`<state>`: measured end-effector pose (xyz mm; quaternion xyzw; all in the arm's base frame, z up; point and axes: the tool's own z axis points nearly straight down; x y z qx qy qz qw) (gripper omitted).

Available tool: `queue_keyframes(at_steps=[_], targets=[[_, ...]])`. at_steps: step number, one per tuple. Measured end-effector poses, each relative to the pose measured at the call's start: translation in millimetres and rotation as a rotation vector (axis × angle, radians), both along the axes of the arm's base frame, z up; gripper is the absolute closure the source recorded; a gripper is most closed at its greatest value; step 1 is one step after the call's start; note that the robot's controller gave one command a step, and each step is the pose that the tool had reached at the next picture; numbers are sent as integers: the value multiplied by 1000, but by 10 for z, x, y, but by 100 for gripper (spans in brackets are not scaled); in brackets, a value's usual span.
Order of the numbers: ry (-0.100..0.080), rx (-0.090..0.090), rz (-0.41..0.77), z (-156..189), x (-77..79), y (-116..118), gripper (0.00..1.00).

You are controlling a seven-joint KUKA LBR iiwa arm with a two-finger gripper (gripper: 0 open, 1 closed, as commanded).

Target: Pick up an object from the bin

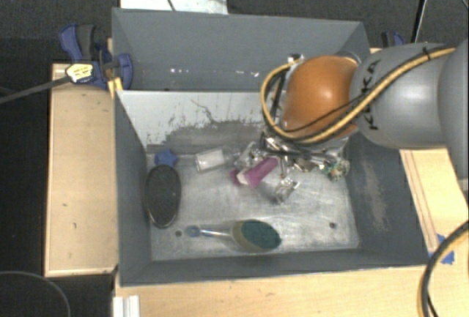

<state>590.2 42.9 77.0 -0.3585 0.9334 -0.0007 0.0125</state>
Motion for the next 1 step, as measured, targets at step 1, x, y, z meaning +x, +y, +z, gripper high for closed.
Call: queue_keyframes(at_steps=[1], targets=[[12,-3,-4,39,32,14,0]])
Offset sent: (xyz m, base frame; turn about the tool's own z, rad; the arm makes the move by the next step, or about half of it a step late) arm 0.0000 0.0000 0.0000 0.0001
